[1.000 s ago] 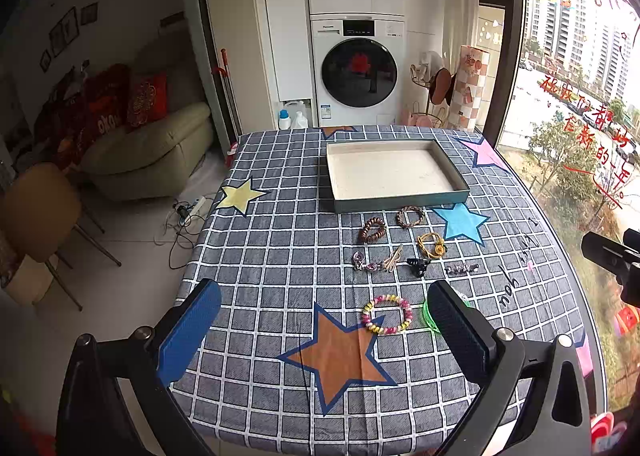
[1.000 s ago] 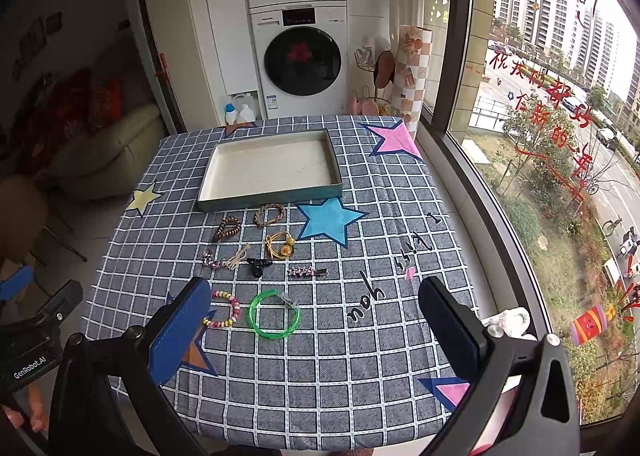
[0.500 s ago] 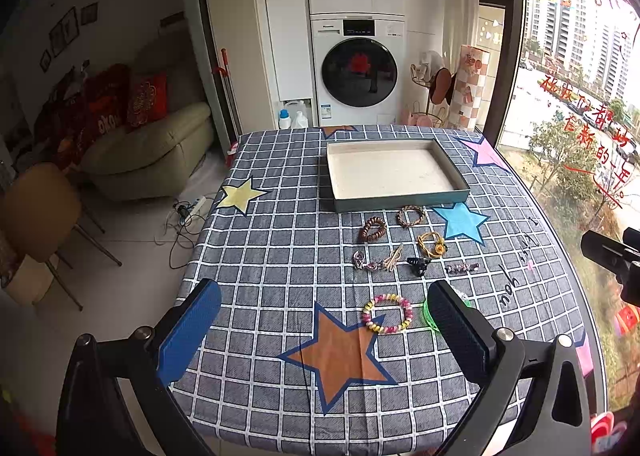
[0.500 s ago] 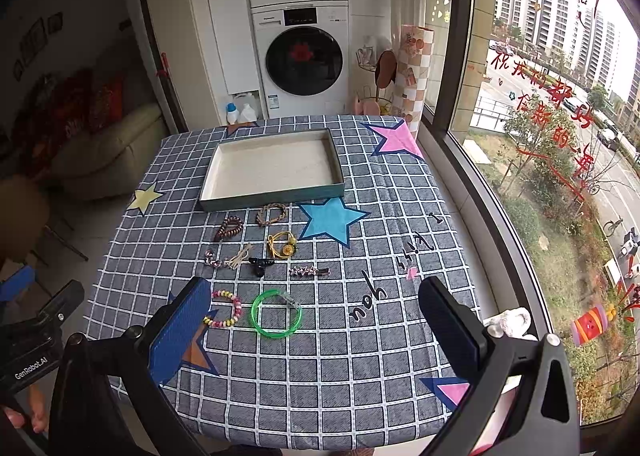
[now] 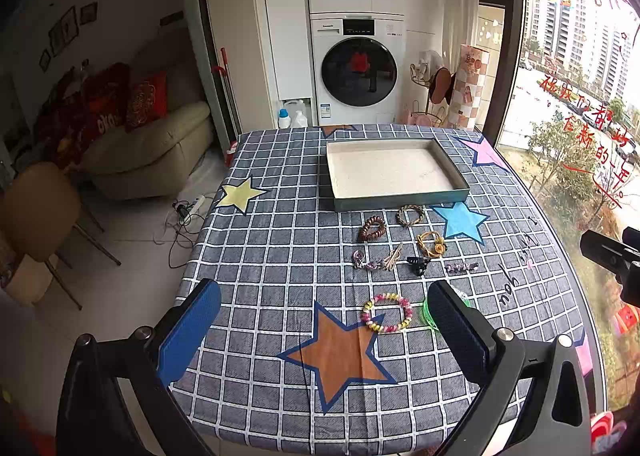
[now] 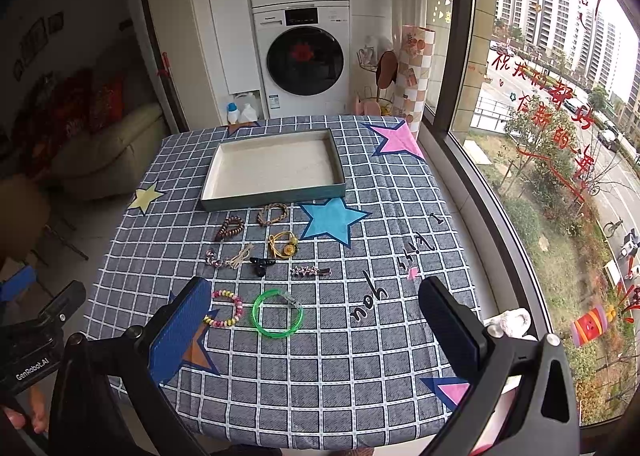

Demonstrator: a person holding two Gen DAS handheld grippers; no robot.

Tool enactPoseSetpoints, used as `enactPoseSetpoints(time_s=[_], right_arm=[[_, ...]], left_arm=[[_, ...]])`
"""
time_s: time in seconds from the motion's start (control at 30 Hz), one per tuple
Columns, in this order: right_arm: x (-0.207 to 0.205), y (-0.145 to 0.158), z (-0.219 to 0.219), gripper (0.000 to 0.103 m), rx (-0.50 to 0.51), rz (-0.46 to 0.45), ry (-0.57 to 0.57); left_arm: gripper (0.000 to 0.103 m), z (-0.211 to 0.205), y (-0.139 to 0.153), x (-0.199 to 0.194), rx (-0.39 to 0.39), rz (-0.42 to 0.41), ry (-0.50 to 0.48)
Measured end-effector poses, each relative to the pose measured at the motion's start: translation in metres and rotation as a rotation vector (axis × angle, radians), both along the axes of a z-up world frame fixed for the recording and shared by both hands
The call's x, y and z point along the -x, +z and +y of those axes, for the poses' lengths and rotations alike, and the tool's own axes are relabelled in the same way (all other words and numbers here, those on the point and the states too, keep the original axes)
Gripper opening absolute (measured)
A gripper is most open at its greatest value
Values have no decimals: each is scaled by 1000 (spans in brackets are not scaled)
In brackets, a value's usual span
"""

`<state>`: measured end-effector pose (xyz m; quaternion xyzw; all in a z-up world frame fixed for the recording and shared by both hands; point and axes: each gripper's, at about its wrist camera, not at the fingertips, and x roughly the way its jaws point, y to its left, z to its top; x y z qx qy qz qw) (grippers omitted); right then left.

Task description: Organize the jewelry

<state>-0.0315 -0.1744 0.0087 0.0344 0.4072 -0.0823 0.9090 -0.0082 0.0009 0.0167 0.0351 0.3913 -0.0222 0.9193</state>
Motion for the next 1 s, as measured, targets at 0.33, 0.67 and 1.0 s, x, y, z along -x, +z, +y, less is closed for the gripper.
enactPoseSetpoints(time_s=[0.33,0.67,1.0], right_arm=[[-1,0,3,103,-1,2,-2],[-1,-3,6,103,-2,19,-2],[-10,-23,2,103,-24,113,-23]], left_arm=[[103,0,0,0,0,1,0],[103,5,-11,3,6,30,-6],[103,12,-36,-19,12,144,-26]])
